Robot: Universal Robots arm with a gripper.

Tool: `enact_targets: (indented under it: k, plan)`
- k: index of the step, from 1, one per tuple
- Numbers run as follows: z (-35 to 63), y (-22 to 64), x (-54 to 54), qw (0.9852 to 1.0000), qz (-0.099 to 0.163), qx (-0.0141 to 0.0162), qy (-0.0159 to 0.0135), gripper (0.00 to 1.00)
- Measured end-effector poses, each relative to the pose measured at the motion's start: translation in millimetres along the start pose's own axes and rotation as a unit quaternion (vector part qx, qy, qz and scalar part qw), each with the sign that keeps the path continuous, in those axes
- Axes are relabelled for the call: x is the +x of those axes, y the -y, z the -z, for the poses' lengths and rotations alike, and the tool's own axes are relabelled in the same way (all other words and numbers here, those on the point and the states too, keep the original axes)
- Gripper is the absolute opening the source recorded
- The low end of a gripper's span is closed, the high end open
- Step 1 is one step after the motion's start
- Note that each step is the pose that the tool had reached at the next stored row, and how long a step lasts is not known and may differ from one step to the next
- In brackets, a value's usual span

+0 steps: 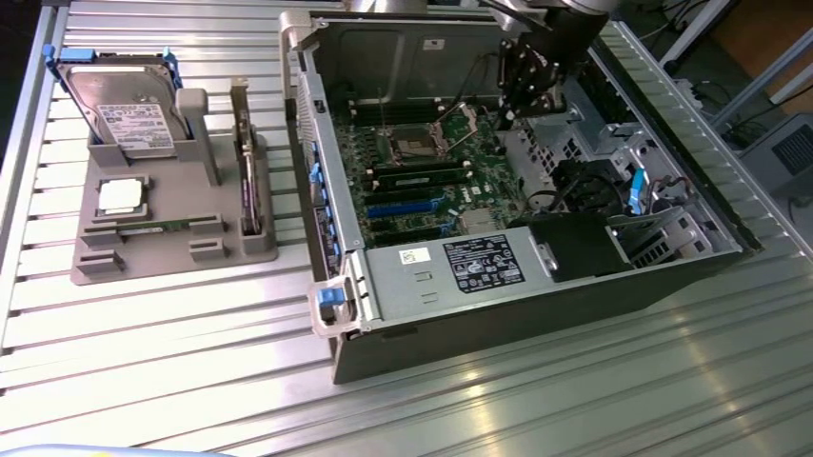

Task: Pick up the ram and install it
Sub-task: 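Press down the ram until it locks into place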

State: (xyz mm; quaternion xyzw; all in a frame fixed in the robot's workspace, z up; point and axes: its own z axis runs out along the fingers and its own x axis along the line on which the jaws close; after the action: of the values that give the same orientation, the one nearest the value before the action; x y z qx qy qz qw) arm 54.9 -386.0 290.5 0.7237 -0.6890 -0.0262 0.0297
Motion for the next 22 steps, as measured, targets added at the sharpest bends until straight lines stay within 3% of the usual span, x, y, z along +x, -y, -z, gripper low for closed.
enact_targets:
  k: [10, 14, 18, 22]
  plan:
    - [3.5, 0.0, 0.1, 1.0, 0.0, 0.0, 0.0, 0.11]
    - [3.5, 0.0, 0.1, 0.9997, -0.025, -0.0001, 0.002, 0.11]
    - [3.5, 0.0, 0.1, 0.9981, -0.061, -0.0002, 0.0049, 0.11]
    - [3.5, 0.0, 0.1, 0.9952, -0.098, -0.0003, 0.0077, 0.11]
